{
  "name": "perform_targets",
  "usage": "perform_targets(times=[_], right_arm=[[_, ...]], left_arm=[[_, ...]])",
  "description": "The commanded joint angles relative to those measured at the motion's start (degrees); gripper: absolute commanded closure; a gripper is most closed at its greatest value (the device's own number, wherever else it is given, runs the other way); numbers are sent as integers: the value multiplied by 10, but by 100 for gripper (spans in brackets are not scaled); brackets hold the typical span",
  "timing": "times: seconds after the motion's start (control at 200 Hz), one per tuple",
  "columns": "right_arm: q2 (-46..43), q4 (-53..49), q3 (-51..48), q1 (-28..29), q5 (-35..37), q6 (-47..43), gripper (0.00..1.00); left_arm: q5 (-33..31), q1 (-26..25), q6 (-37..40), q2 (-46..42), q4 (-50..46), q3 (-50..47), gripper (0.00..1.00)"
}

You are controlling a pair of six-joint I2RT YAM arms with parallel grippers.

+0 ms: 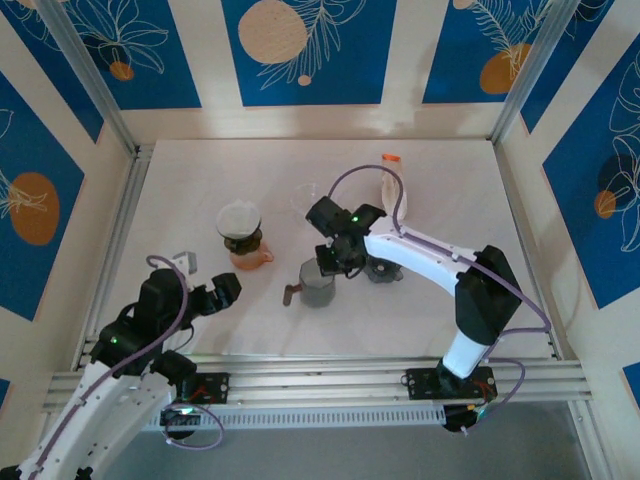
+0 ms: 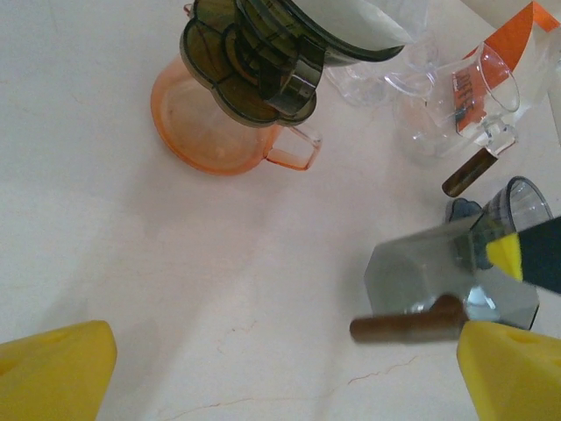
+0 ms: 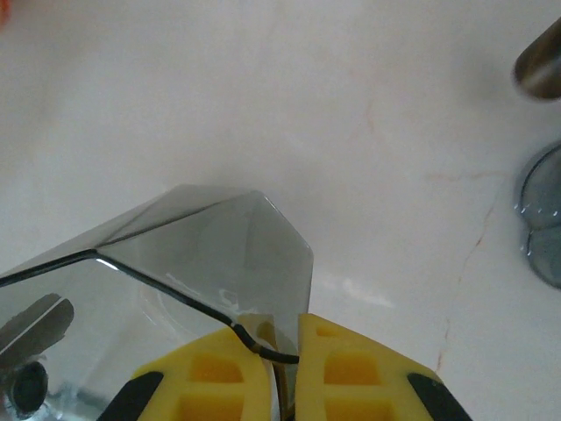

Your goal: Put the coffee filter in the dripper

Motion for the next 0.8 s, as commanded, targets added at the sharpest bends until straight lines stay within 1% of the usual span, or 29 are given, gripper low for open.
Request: perform_targets(times=[0.0, 0.255, 0.34, 0.41, 0.51, 0.6, 0.665, 0.795], right_arm=[[-10, -18, -20, 18, -24, -33, 97], [-1, 2, -41, 48, 1, -12, 94], [-2, 19, -52, 54, 5, -4, 91], [-4, 24, -56, 58, 8, 2, 84], [-14, 26, -60, 61, 22, 14, 69], [-33, 30, -69, 59, 35, 25, 60], [-56, 30, -74, 58, 52, 39, 55], [-113, 27, -98, 48, 82, 68, 49]], left_arm=[[15, 3, -4, 6, 13, -4, 0], [16, 3, -5, 8, 9, -6, 0], [18, 3, -7, 8, 11, -10, 0], [20, 3, -9, 8, 11, -12, 0], [21, 3, -10, 8, 10, -14, 0], [21, 3, -12, 8, 11, -15, 0], [23, 3, -13, 8, 11, -17, 0], [31, 3, -14, 8, 19, -23, 0]])
